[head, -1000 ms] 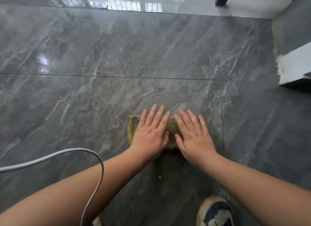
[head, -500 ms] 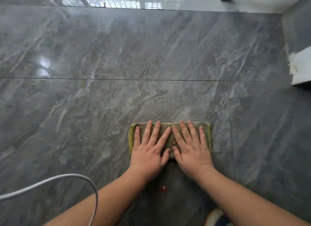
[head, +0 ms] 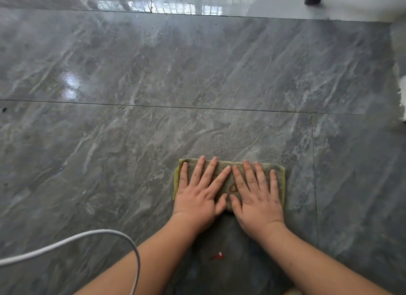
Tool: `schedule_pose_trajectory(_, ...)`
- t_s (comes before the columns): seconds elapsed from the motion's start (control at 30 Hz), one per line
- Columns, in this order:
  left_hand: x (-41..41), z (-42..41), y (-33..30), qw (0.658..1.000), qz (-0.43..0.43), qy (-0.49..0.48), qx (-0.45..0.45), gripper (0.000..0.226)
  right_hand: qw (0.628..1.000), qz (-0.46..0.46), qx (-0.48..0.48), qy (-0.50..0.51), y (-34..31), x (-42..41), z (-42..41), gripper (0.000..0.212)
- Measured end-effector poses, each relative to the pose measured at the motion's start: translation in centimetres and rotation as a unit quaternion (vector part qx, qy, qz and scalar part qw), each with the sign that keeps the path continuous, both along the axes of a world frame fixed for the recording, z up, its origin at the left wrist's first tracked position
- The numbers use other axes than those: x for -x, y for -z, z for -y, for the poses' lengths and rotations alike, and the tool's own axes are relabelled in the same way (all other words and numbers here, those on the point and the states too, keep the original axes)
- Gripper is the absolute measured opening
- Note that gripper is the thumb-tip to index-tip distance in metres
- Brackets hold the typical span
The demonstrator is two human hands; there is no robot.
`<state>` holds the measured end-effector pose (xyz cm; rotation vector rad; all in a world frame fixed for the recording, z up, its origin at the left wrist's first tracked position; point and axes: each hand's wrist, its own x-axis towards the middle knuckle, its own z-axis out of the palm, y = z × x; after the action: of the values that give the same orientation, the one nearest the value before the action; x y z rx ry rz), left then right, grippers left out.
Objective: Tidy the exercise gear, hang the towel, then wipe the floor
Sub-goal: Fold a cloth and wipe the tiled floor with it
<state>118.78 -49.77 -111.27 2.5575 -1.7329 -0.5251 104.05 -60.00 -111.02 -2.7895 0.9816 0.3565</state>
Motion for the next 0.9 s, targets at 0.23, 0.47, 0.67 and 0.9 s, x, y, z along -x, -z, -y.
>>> schedule_pose_trajectory(0.23, -3.0, 1.4, 0.1, 1.0, 0.003, -0.022, 0.004, 0.071, 1.0, -0.003, -0.001, -0.011, 0.0, -3.6, 2.2, 0.074)
schedule_pose_trajectory(0.47, -7.6, 5.1, 0.0, 1.0, 0.015, -0.001, 0.011, 0.069, 1.0, 0.005, 0.016, 0.0, 0.7, -7.8, 5.1, 0.074)
schedule_pose_trajectory(0.67, -11.2, 10.2, 0.2, 0.999, 0.036, -0.004, 0.014, 0.069, 0.999, 0.016, 0.029, 0.024, 0.7, -11.6, 9.5, 0.073)
schedule_pose_trajectory(0.9, -15.3, 16.2, 0.8, 0.998, 0.049, -0.008, 0.029, 0.068, 0.999, 0.027, 0.037, 0.021, 0.8, -15.9, 15.9, 0.071)
